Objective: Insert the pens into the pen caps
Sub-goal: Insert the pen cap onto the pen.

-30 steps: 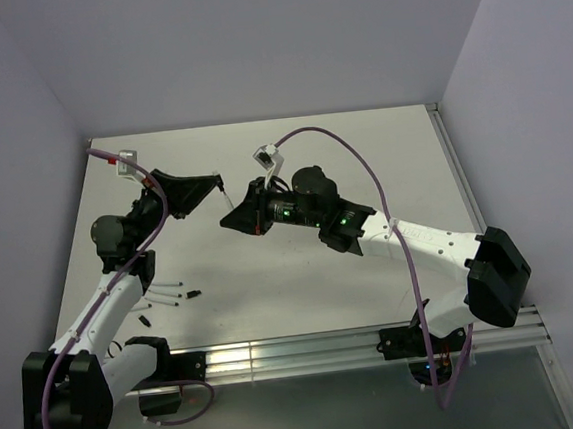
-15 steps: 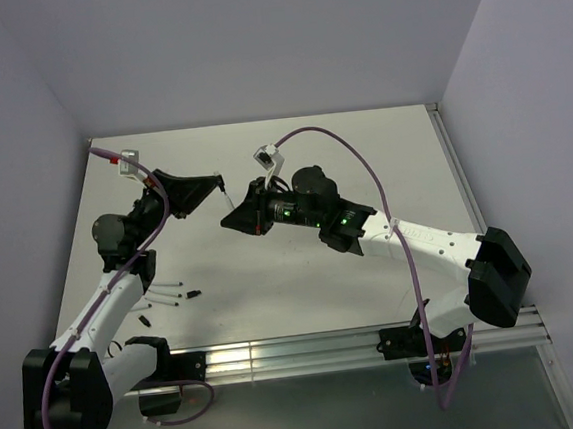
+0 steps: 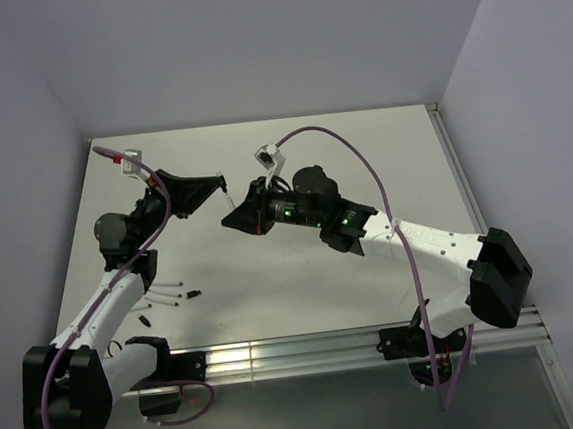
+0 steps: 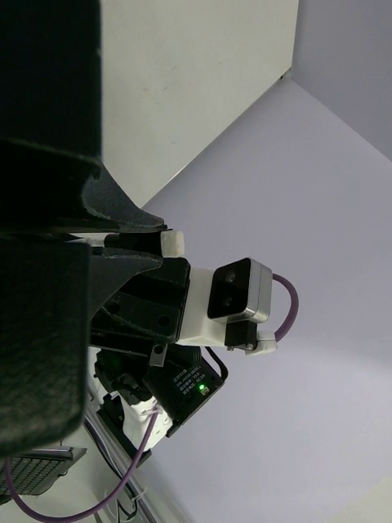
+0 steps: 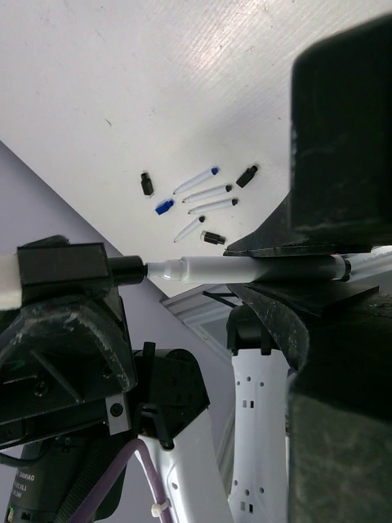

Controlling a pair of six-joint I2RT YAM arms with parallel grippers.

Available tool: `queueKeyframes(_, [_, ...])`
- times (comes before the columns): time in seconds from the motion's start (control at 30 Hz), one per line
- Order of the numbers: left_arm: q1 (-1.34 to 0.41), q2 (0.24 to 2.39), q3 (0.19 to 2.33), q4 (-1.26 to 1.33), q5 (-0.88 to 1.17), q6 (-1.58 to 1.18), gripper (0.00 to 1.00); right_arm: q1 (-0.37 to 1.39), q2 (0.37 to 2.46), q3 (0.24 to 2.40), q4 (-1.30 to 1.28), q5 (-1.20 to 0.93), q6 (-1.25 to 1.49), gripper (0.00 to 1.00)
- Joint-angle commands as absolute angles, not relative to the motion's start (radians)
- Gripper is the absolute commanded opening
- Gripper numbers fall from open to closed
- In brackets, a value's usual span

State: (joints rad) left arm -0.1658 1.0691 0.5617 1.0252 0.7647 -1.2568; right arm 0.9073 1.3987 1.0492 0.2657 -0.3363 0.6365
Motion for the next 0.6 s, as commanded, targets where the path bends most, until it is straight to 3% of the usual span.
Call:
queueKeyframes(0.0, [-0.173, 1.075, 0.604, 1.068, 0.792, -1.242, 0.00, 0.917, 1.348, 1.104, 0.284, -0.318, 0.614, 0.00])
queueKeyframes(0.57, [-0.251, 1.045, 0.618, 1.026, 0.764, -1.235, 0.00, 0.914, 1.305, 1.083, 0.279, -0.259, 0.600, 0.00])
